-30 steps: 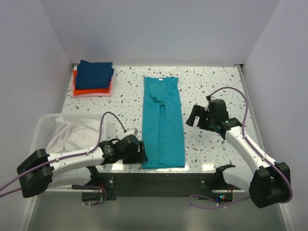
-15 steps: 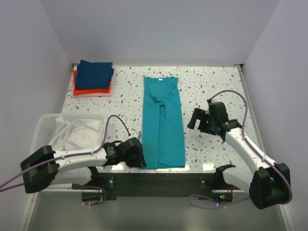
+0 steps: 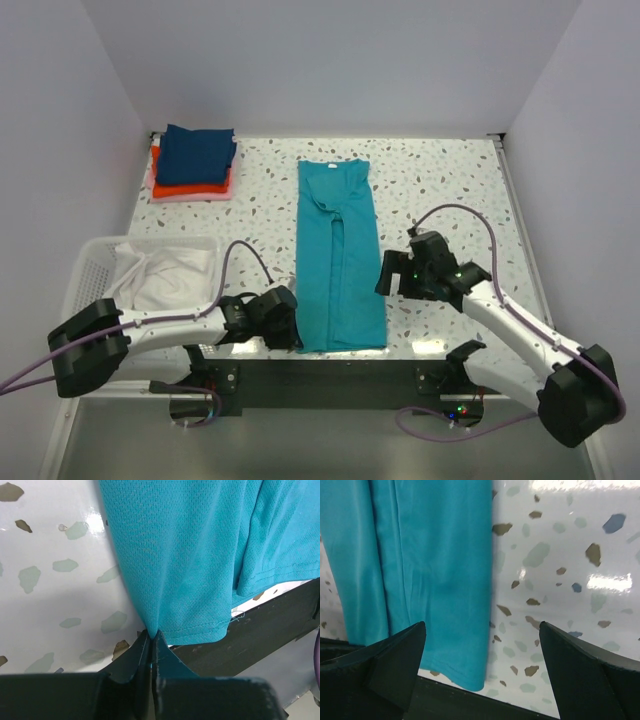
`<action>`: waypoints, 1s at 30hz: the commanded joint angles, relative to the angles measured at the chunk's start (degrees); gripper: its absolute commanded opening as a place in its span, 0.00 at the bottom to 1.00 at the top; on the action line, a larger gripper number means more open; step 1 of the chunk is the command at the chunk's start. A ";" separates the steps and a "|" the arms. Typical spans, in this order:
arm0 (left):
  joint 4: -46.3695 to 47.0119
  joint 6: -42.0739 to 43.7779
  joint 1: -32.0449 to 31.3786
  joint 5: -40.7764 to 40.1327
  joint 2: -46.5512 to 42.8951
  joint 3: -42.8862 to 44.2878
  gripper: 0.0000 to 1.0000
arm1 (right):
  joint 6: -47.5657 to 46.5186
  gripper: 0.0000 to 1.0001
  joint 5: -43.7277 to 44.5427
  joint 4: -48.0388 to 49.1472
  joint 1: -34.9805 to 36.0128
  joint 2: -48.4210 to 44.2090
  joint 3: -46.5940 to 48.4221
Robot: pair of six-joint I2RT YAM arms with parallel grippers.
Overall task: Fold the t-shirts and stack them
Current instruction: Fold the tshirt
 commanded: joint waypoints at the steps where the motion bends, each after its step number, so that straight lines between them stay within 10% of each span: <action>1: -1.52 -0.27 -0.49 -0.13 1.47 -0.28 0.00 | 6.17 0.99 5.86 -5.36 8.52 -2.27 -0.90; 15: -3.46 -1.85 -0.84 -0.75 0.59 1.04 0.00 | 21.12 0.81 6.06 -6.00 29.11 -2.20 -7.67; 30: -3.72 -1.42 -0.75 -0.75 0.24 1.31 0.00 | 22.26 0.33 5.44 -5.21 31.93 0.63 -7.84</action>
